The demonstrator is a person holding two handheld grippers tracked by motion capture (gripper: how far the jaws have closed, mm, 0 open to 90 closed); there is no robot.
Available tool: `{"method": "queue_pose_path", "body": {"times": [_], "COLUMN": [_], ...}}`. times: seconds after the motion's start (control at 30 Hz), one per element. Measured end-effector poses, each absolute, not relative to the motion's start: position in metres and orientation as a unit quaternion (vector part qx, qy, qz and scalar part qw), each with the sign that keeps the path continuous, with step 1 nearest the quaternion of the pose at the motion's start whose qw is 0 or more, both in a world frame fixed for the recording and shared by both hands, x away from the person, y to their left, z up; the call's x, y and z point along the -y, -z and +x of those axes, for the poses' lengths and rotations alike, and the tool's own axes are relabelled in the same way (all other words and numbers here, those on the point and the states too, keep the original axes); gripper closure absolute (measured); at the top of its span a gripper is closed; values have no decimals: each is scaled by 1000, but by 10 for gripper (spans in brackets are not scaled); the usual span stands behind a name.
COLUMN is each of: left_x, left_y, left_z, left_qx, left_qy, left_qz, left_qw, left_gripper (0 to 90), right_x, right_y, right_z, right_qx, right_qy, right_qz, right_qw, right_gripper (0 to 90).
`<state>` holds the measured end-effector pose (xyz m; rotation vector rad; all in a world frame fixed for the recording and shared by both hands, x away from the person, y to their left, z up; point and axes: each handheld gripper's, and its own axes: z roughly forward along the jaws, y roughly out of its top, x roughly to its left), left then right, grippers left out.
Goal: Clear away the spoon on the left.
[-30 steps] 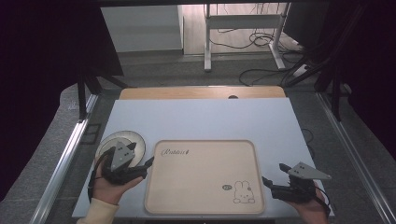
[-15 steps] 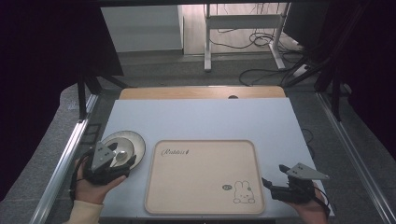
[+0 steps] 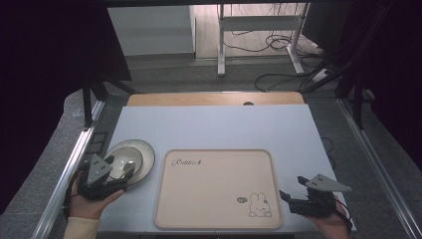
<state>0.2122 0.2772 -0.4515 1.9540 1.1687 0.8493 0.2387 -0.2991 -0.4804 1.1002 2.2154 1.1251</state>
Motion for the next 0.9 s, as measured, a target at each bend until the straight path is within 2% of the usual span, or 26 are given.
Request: {"method": "queue_pose_path", "body": {"times": [0.47,0.9], "left_x": [-304,-311], "left_y": [472,488], "left_z": [190,185], "left_qx": [-454,-452], "left_qy": [-308,-298], "left_qz": [759,770], "left_qw": [349,338], "left_gripper": [272,300], "right_x": [299,299], "right_y": [482,481], "right_z": [238,237], "right_qx": [-800,-798], "right_qy": [-396,-400], "right_qz": [397,394], "right_qw": [210,218], "right_gripper": [198,205]}}
